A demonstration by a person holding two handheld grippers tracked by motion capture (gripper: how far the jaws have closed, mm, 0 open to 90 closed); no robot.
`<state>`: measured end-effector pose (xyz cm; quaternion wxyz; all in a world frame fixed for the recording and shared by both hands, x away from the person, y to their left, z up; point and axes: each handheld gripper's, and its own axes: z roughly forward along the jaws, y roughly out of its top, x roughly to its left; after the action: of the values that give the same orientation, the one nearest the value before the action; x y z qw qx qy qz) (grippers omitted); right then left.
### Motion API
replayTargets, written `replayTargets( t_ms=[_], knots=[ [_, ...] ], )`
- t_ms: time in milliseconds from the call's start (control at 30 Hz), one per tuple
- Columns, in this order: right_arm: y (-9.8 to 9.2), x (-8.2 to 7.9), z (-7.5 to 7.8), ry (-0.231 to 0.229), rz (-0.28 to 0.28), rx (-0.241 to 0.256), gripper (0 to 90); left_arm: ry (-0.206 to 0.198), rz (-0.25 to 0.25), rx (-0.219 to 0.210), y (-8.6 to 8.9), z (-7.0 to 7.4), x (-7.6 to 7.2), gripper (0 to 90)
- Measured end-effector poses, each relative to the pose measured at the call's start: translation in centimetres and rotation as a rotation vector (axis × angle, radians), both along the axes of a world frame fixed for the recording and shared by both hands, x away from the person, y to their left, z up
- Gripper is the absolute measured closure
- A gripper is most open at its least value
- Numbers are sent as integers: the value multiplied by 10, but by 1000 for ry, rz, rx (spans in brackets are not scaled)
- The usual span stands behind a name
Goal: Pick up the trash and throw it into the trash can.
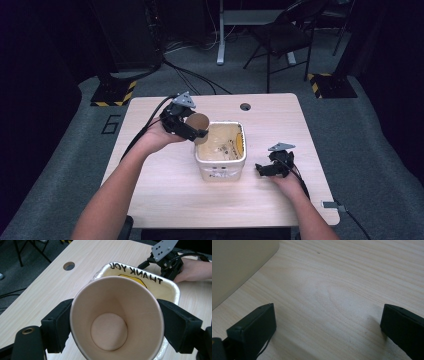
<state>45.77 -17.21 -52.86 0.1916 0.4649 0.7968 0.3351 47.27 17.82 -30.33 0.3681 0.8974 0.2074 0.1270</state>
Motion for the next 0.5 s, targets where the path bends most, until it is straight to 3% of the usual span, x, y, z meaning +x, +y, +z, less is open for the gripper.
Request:
replayTargets(
  t_ms=[500],
  knots=[
    [0,0,0,0,4,1,0,22,-25,-3,-25,-15,7,187]
  ],
)
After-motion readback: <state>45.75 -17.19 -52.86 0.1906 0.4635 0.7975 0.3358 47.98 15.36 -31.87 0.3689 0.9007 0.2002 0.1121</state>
